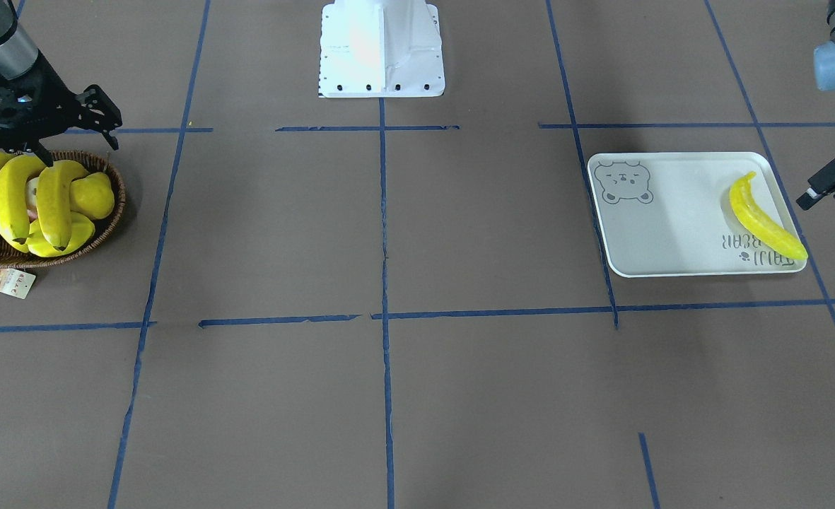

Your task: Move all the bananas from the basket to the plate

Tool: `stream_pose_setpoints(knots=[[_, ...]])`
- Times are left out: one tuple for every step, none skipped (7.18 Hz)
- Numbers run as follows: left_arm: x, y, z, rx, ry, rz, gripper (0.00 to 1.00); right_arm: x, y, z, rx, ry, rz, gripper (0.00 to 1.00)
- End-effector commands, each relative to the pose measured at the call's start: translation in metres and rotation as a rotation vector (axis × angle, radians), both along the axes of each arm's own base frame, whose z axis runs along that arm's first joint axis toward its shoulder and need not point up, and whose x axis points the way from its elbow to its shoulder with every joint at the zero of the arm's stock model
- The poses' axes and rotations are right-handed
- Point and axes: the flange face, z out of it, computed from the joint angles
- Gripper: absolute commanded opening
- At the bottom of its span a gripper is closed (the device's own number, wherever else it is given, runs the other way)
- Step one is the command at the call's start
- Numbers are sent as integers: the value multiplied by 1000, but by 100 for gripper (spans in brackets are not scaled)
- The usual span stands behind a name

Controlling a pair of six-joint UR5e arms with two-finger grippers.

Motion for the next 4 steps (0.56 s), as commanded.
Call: stream_pose_setpoints(knots=[[0,1,0,2,0,0,100,3,3,35,2,-18,-2,99],[0,1,1,0,-1,-1,100,5,3,43,-13,-4,1,99],[-1,2,1,1,-1,-1,100,10,8,53,-24,12,-1,98],[-1,2,1,2,0,1,100,11,10,60,-26,29,0,98]])
